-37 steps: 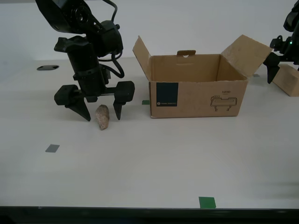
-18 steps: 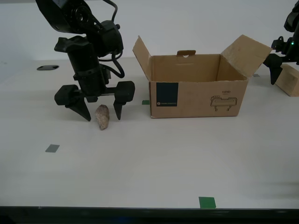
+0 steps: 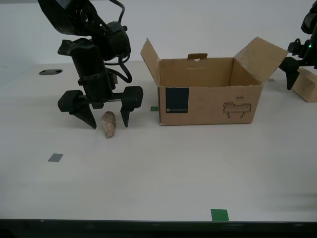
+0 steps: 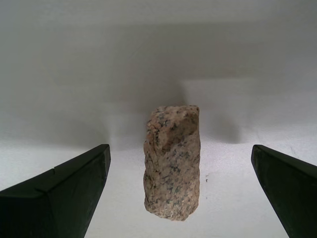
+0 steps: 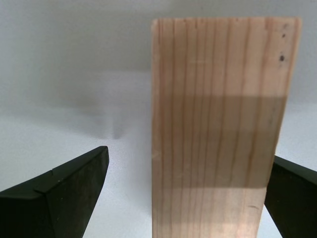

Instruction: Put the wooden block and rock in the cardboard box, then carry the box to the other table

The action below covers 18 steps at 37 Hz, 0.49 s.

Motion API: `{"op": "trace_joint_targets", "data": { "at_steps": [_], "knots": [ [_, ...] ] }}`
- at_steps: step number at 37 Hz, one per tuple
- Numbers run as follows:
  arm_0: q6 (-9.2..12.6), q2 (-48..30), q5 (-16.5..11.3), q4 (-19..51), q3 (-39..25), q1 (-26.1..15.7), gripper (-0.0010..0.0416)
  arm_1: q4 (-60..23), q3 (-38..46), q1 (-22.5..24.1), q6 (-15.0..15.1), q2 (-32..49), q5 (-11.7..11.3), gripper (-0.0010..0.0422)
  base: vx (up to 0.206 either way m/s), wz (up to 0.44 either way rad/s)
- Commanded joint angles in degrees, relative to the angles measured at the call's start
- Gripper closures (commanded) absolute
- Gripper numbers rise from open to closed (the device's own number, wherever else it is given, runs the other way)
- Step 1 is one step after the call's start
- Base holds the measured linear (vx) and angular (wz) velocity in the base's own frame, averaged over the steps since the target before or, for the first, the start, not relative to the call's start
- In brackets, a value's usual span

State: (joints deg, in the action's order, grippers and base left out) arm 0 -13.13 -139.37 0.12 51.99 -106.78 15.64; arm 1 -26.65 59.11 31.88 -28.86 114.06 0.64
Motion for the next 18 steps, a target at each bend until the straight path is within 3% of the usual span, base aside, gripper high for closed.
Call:
{"op": "trace_joint_targets", "data": {
  "at_steps": [1,8,14,18],
  "knots": [
    [-0.09,0.04,0.26,0.09,-0.02,0.00,0.0016,0.20,-0.04,0.07,-0.44,0.02,-0.66,0.0023,0.000,0.000],
    [0.04,0.04,0.24,0.07,-0.02,0.00,0.0016,0.26,-0.11,0.07,-1.51,0.04,-0.74,0.0023,0.000,0.000],
    [0.09,0.04,0.24,0.04,-0.02,0.00,0.0016,0.44,-0.11,0.07,-1.90,0.04,-2.89,0.0023,0.000,0.000],
    [0.11,0.04,0.24,0.07,-0.02,0.00,0.0016,0.44,-0.13,0.07,-2.93,0.04,-2.91,0.0023,0.000,0.000]
  ]
}}
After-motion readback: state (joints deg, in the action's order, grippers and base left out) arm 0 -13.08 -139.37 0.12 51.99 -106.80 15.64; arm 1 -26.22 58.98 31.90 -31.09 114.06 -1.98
